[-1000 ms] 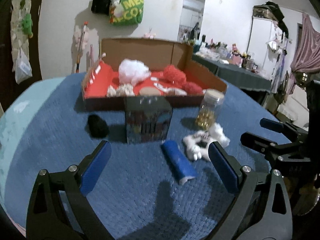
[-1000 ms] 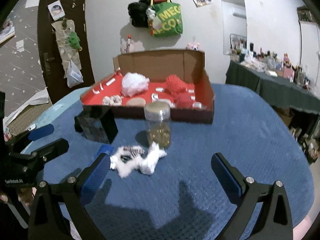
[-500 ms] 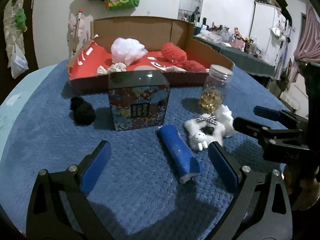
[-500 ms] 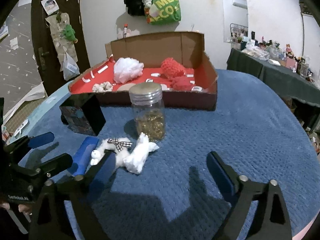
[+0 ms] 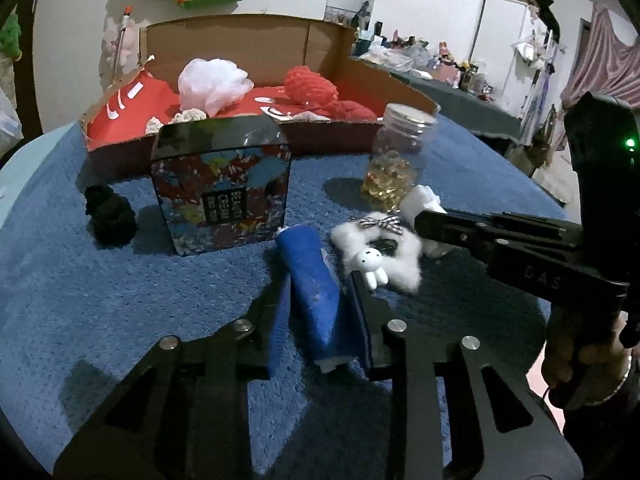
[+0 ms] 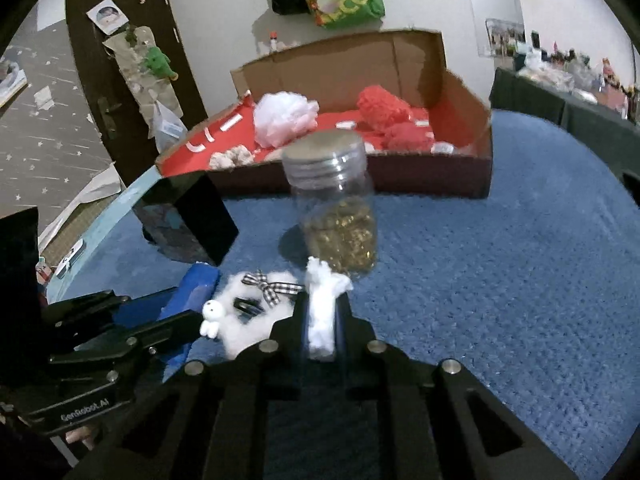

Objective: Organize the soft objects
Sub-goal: 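Grasp the white tissue with the right tool while the left tool grasps the blue roll, then lift the white tissue with the right tool while the left tool lifts the blue roll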

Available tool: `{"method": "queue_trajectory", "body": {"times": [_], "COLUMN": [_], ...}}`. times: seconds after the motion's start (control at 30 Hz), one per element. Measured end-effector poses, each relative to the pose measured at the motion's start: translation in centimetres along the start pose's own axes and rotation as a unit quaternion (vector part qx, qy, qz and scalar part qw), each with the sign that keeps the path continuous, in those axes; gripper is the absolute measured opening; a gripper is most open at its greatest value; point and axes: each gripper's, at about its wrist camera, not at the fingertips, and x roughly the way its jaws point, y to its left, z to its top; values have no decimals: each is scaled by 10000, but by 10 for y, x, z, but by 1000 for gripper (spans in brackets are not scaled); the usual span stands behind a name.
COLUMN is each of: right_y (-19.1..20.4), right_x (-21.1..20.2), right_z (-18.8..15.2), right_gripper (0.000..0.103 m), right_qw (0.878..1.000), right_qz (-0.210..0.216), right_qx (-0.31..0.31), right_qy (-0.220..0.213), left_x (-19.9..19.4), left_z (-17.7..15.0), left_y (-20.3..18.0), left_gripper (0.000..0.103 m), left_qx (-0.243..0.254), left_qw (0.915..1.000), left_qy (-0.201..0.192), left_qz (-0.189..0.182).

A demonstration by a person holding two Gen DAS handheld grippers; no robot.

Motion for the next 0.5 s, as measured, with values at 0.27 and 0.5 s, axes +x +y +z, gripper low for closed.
{"method": "queue_trajectory", "body": {"times": [0.27,0.5], "right_y": [11,18], "right_x": [-20,-24], "right_z": [0,-1], "right_gripper": [13,13], "right_qw": [9997,9996], "right_qz": [191,238], "right_qx": [3,-57], "right_qy": [-172,-169], "left_x": [-7,-13], "left_z": [3,2], "left_y": [0,1], "left_gripper": [23,21], "left_qx": [72,112], "left_qw": [9999,9998], "left_qy": [-87,-134], "left_qz": [-61,-24]}}
